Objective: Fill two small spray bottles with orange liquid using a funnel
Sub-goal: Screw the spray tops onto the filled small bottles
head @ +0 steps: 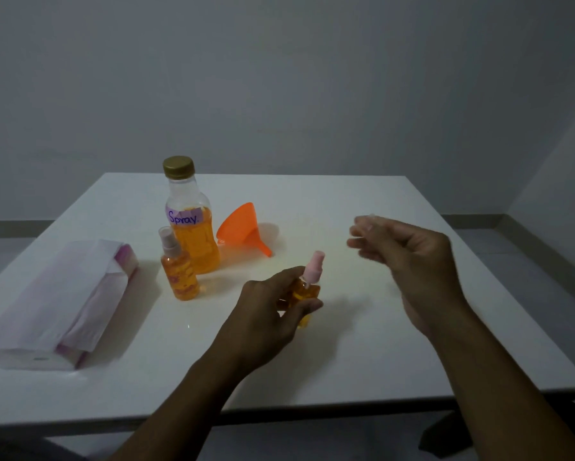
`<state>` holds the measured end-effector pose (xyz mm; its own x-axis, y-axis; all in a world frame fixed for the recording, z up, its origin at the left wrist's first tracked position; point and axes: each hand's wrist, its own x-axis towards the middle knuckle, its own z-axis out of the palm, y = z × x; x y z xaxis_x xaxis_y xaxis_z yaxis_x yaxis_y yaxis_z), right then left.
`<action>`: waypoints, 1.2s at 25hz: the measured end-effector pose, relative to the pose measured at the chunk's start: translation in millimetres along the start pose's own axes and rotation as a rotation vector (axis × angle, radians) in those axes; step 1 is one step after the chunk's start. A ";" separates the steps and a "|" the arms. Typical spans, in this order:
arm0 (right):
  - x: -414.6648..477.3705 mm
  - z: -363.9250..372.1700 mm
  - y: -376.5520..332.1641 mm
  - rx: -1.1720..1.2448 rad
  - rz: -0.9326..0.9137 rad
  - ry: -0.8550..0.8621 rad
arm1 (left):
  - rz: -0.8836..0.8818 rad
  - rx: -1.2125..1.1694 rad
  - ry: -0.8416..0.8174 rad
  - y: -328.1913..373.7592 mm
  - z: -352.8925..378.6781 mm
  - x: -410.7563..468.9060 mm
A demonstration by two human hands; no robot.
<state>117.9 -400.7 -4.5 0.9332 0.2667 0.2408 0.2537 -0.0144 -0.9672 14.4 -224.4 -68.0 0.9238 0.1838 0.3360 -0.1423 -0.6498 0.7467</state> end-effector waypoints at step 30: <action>-0.9 -25.7 10.7 -0.278 -0.082 0.012 | -0.002 -0.116 0.125 23.2 25.5 5.7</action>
<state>126.3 -425.8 -12.9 0.9094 0.2663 0.3196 0.3865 -0.2571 -0.8857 25.5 -257.2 -63.4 0.8736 0.2801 0.3979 -0.1873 -0.5612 0.8062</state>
